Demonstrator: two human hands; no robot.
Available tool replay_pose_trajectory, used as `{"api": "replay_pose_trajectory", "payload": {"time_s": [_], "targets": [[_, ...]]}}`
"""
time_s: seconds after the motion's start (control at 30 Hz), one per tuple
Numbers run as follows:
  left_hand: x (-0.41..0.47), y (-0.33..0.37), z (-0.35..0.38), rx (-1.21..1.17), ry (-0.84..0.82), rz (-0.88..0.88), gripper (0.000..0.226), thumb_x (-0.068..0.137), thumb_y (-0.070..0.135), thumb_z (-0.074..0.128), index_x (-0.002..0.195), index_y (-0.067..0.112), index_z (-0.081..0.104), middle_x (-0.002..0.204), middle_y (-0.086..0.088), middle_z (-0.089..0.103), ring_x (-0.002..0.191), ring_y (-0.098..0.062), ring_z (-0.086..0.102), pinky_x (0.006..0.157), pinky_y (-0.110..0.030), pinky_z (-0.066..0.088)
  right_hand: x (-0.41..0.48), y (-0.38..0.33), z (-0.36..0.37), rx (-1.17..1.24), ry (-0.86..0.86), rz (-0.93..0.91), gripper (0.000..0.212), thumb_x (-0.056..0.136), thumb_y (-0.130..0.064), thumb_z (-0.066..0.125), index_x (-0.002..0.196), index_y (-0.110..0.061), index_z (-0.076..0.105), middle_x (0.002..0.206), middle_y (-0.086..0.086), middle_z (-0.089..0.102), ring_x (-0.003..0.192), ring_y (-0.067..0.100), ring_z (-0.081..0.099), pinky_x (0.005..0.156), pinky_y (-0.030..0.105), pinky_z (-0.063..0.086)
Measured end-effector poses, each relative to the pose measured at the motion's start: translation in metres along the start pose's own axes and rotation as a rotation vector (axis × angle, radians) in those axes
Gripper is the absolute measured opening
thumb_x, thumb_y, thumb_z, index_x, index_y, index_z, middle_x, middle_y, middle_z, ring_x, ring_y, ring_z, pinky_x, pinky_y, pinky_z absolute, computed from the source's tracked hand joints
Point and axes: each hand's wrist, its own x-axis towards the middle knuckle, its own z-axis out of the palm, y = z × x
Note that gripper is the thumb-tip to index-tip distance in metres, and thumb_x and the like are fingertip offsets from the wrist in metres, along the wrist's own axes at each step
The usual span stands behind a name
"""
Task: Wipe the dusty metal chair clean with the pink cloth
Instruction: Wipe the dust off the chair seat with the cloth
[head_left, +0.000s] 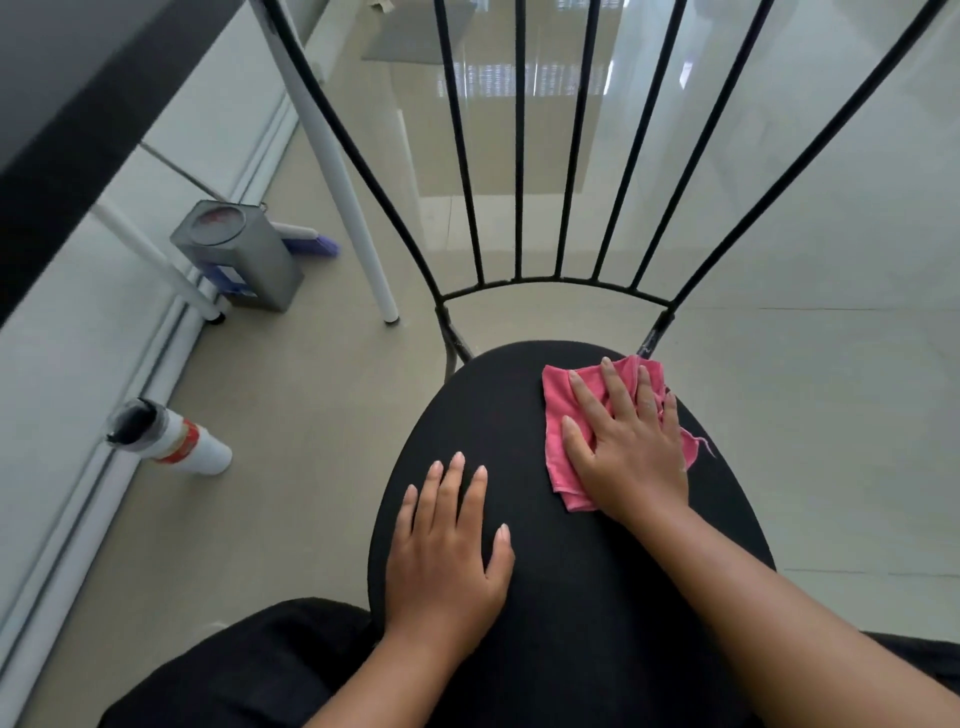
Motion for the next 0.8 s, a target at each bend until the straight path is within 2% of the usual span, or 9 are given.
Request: {"api": "replay_pose_trajectory", "payload": {"time_s": [0.07, 0.1, 0.2, 0.37, 0.47, 0.53, 0.6, 0.67, 0.8], "targets": [[0.016, -0.005, -0.005, -0.01, 0.039, -0.041, 0.061, 0.087, 0.049, 0.038, 0.136, 0.015, 0.052, 0.145, -0.006, 0.048, 0.135, -0.029, 0.043, 0.111, -0.041, 0.03, 0.004, -0.001, 0.0, -0.008, 0.004, -0.007, 0.061, 0.094, -0.059, 0.009, 0.153, -0.046, 0.005, 0.164, -0.007, -0.005, 0.15, 0.023, -0.015, 0.121, 0.048, -0.009], [0.023, -0.009, -0.008, -0.025, 0.046, -0.066, 0.064, 0.088, 0.05, 0.036, 0.139, 0.014, 0.048, 0.15, -0.006, 0.042, 0.139, -0.028, 0.038, 0.113, -0.041, 0.027, 0.005, -0.002, 0.0, -0.019, 0.006, -0.012, 0.061, 0.093, -0.058, 0.008, 0.153, -0.045, 0.007, 0.164, -0.006, -0.003, 0.15, 0.023, -0.013, 0.121, 0.048, -0.008], [0.035, -0.016, -0.008, -0.032, 0.021, -0.092, 0.071, 0.092, 0.051, 0.026, 0.153, 0.014, 0.024, 0.162, -0.005, 0.014, 0.15, -0.02, 0.008, 0.12, -0.038, 0.002, 0.01, -0.011, -0.001, -0.032, 0.014, -0.063, 0.063, 0.093, -0.055, 0.004, 0.154, -0.041, 0.011, 0.165, -0.005, 0.002, 0.151, 0.025, -0.009, 0.121, 0.048, -0.006], [0.034, -0.016, -0.004, -0.03, 0.035, -0.092, 0.07, 0.095, 0.05, 0.028, 0.153, 0.012, 0.022, 0.162, -0.006, 0.013, 0.15, -0.019, 0.005, 0.121, -0.042, 0.008, 0.043, -0.053, -0.001, -0.003, 0.016, -0.161, 0.06, 0.097, -0.054, 0.01, 0.154, -0.039, 0.015, 0.164, -0.003, 0.007, 0.151, 0.025, -0.006, 0.121, 0.048, -0.007], [0.036, -0.017, 0.0, -0.036, 0.049, -0.088, 0.068, 0.094, 0.047, 0.031, 0.152, 0.011, 0.027, 0.161, -0.007, 0.017, 0.149, -0.019, 0.009, 0.12, -0.041, 0.008, 0.068, -0.084, 0.002, 0.047, 0.035, -0.159, 0.056, 0.101, -0.054, 0.018, 0.152, -0.035, 0.028, 0.161, -0.002, 0.024, 0.151, 0.026, 0.006, 0.121, 0.048, -0.001], [0.035, -0.016, 0.001, -0.037, 0.045, -0.081, 0.068, 0.094, 0.046, 0.033, 0.152, 0.01, 0.028, 0.16, -0.007, 0.02, 0.149, -0.021, 0.012, 0.118, -0.042, 0.009, 0.086, -0.104, 0.001, 0.052, 0.013, -0.16, 0.054, 0.101, -0.054, 0.023, 0.142, -0.03, 0.047, 0.146, 0.0, 0.045, 0.142, 0.028, 0.029, 0.117, 0.048, 0.014], [0.035, -0.016, 0.001, -0.036, 0.042, -0.082, 0.068, 0.093, 0.045, 0.034, 0.151, 0.01, 0.029, 0.16, -0.007, 0.02, 0.149, -0.021, 0.014, 0.117, -0.042, 0.01, 0.106, -0.121, -0.002, 0.045, -0.039, -0.108, 0.052, 0.1, -0.055, 0.026, 0.121, -0.024, 0.063, 0.125, 0.002, 0.06, 0.122, 0.028, 0.049, 0.104, 0.045, 0.03], [0.036, -0.017, 0.002, -0.037, 0.049, -0.085, 0.067, 0.094, 0.045, 0.033, 0.151, 0.01, 0.031, 0.16, -0.007, 0.022, 0.148, -0.022, 0.016, 0.117, -0.042, 0.011, 0.124, -0.136, -0.005, 0.077, -0.099, -0.01, 0.051, 0.1, -0.054, 0.029, 0.105, -0.021, 0.067, 0.109, 0.003, 0.065, 0.105, 0.027, 0.057, 0.093, 0.041, 0.033], [0.036, -0.017, 0.001, -0.049, 0.053, -0.083, 0.065, 0.094, 0.045, 0.033, 0.15, 0.011, 0.033, 0.159, -0.007, 0.023, 0.147, -0.022, 0.019, 0.12, -0.043, 0.017, 0.134, -0.146, -0.006, 0.116, -0.089, 0.042, 0.045, 0.103, -0.048, 0.032, 0.095, -0.019, 0.066, 0.098, 0.004, 0.066, 0.09, 0.027, 0.059, 0.09, 0.039, 0.034]]}}
